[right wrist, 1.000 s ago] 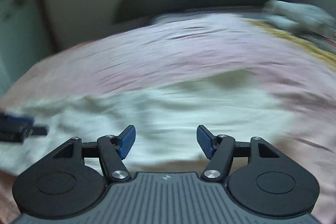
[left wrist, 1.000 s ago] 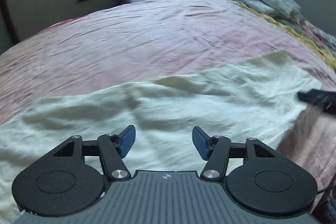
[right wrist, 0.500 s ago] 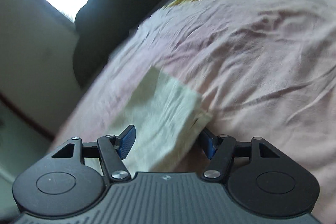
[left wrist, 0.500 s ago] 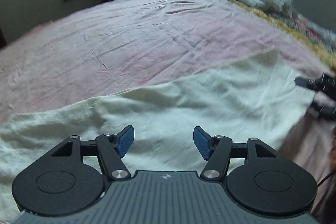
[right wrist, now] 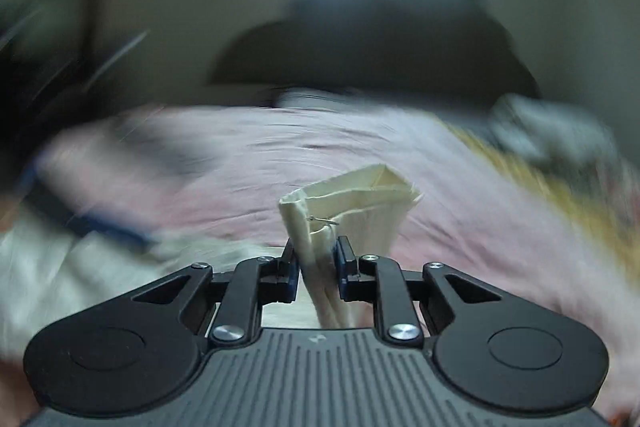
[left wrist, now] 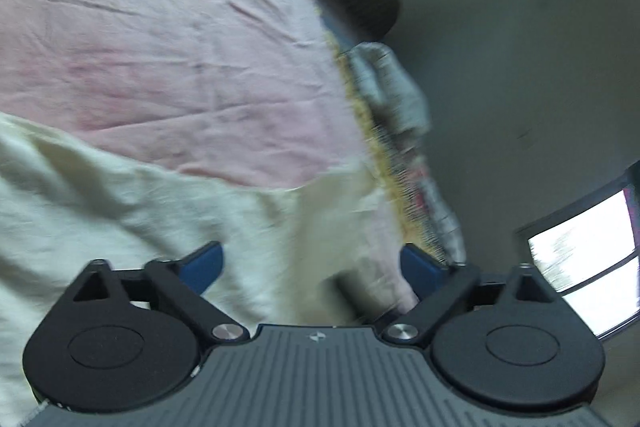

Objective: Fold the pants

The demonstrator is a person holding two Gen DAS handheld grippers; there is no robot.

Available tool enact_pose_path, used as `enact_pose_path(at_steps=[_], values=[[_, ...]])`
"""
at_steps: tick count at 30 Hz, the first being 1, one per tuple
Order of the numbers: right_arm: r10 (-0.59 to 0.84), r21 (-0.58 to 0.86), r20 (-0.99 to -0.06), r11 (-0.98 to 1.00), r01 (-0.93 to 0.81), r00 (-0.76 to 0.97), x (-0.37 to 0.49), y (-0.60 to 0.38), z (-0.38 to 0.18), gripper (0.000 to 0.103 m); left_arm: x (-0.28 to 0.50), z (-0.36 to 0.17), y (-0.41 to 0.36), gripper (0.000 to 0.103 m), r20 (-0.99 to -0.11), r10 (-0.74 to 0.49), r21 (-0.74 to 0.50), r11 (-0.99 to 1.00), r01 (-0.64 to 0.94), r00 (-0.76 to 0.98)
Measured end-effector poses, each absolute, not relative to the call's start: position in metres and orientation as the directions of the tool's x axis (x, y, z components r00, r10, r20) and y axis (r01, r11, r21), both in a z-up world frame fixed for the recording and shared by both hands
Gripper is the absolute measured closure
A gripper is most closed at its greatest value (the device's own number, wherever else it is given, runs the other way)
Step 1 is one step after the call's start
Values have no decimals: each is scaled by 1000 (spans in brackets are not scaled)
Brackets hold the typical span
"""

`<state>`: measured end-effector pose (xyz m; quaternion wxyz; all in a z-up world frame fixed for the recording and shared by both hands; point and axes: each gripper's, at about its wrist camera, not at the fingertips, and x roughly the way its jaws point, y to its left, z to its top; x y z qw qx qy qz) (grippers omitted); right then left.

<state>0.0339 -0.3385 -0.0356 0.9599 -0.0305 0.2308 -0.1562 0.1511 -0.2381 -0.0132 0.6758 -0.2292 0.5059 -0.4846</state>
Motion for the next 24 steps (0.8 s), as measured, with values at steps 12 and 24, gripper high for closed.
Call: enact_pose_path(at_steps=[12, 24], values=[[-137, -281, -474, 960, -2, 870, 46, -246, -50, 85, 183, -36, -235, 97, -669, -734, -635, 645, 424, 115], [220, -232, -501, 898, -375, 837, 92, -135, -65, 85, 175, -14, -122, 95, -804, -384, -155, 873, 463, 454]])
